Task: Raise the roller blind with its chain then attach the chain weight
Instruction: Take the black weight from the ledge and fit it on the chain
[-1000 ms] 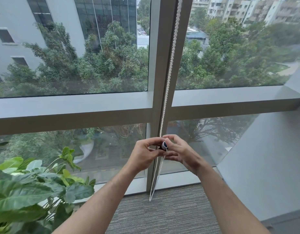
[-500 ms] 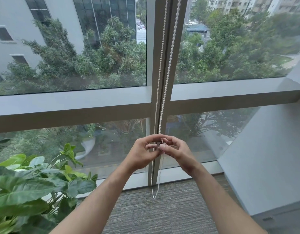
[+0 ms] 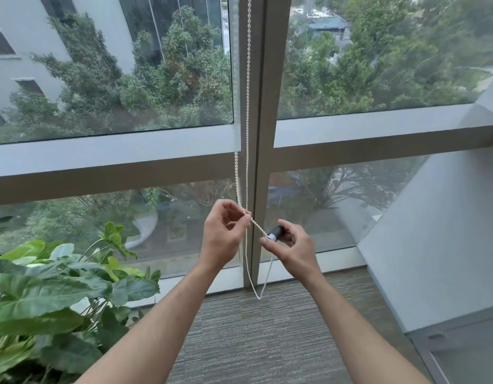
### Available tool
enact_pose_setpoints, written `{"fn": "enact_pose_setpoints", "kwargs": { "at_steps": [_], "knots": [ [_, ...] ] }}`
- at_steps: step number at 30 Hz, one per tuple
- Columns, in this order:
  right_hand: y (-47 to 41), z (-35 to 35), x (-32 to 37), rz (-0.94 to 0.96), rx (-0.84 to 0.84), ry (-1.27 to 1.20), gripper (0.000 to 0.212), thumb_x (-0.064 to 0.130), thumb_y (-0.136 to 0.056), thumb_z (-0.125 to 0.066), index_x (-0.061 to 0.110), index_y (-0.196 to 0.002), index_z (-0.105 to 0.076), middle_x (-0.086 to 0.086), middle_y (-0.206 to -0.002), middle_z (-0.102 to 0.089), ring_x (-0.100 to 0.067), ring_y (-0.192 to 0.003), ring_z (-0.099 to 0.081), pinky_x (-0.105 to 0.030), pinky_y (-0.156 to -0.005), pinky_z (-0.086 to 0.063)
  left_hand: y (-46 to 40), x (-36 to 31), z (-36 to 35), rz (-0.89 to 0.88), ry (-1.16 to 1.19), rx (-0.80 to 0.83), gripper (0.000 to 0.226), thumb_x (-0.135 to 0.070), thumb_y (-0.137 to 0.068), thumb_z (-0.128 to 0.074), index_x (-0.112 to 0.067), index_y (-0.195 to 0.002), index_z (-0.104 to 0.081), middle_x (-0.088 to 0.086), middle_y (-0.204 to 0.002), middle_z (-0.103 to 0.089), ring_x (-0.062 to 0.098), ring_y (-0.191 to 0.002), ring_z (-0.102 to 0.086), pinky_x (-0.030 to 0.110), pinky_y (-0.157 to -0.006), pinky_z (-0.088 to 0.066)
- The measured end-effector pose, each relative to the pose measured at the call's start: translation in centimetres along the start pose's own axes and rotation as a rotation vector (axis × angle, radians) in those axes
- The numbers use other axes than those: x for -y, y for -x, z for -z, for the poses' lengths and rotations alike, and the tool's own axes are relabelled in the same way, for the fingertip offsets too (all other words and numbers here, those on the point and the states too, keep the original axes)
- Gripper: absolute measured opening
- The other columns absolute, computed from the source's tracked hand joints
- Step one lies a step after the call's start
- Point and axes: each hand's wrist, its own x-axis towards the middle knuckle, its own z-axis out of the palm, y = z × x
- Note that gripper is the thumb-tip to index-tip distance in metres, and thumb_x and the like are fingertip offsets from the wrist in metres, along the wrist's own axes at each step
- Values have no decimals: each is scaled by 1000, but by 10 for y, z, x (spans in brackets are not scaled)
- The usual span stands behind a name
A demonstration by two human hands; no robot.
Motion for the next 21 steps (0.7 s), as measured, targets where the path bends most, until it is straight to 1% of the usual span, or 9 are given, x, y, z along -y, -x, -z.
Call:
{"fn": "enact_pose_setpoints", "kwargs": {
  "at_steps": [2, 5, 6, 9, 11, 14, 17, 19, 21],
  "knots": [
    [2, 2, -11, -18, 10, 18, 73, 37, -71, -89, 9, -132, -59, -4, -118, -59, -14, -107, -62, -23, -97, -49, 1, 1, -2, 11, -8, -56, 31, -4, -83, -69, -30, -85, -53, 2, -81, -68, 27, -76, -68, 47, -74, -59],
    [5, 4, -25, -37, 26, 32, 64, 37, -72, -88, 14, -127, -63, -5, -117, -58, -17, -107, -62, -25, -98, -50, 4, 5, -7, 18, -61, -91, 29, -7, -83, -68, -31, -86, -52, 10, -83, -64, 36, -77, -66, 46, -73, -58],
    [6, 4, -29, -42, 30, 31, 60, 36, -73, -87, 16, -125, -65, -5, -116, -58, -17, -107, -62, -28, -100, -50, 6, 7, -10, 23, -85, -81, 27, -7, -84, -68, -29, -88, -53, 11, -84, -64, 34, -77, -66, 44, -72, -58],
    [9, 3, -38, -55, 40, 13, 45, 32, -74, -87, 24, -114, -70, -4, -113, -58, -16, -106, -62, -31, -101, -50, 13, 16, -20, 62, -165, -23, 25, -6, -84, -70, -27, -88, -57, 1, -80, -65, 18, -75, -66, 32, -72, -56],
    [10, 2, -43, -55, 38, 9, 38, 32, -74, -87, 29, -108, -71, -5, -112, -58, -16, -105, -63, -30, -100, -50, 20, 21, -29, 73, -216, 25, 24, -7, -85, -71, -28, -84, -60, -3, -77, -65, 12, -72, -64, 24, -70, -53],
    [14, 3, -54, -70, 52, 8, 35, 30, -76, -86, 24, -108, -73, -8, -110, -57, -19, -103, -64, -32, -100, -51, 31, 31, -41, 71, -263, 76, 26, -6, -85, -71, -30, -80, -60, -8, -74, -65, 2, -67, -60, 15, -67, -49],
    [18, 5, -66, -107, 69, 13, 36, 26, -78, -85, 15, -111, -74, -11, -110, -56, -23, -103, -64, -33, -101, -51, 40, 44, -48, 92, -304, 126, 18, -7, -85, -71, -22, -81, -63, -4, -74, -66, 4, -67, -61, 15, -66, -49],
    [20, 4, -78, -123, 69, 37, 35, 26, -79, -84, 13, -110, -74, -12, -111, -56, -21, -101, -63, -26, -99, -50, 44, 55, -49, 123, -332, 138, 9, -7, -85, -71, -14, -84, -66, -3, -73, -66, 4, -65, -59, 15, -65, -48],
    [21, 2, -92, -136, 52, 60, 34, 27, -79, -84, 15, -109, -74, -11, -112, -57, -11, -98, -61, -11, -92, -45, 47, 69, -49, 153, -358, 148, 4, -8, -85, -72, -9, -85, -68, -5, -71, -66, -1, -62, -56, 13, -64, -46]
  ]
}}
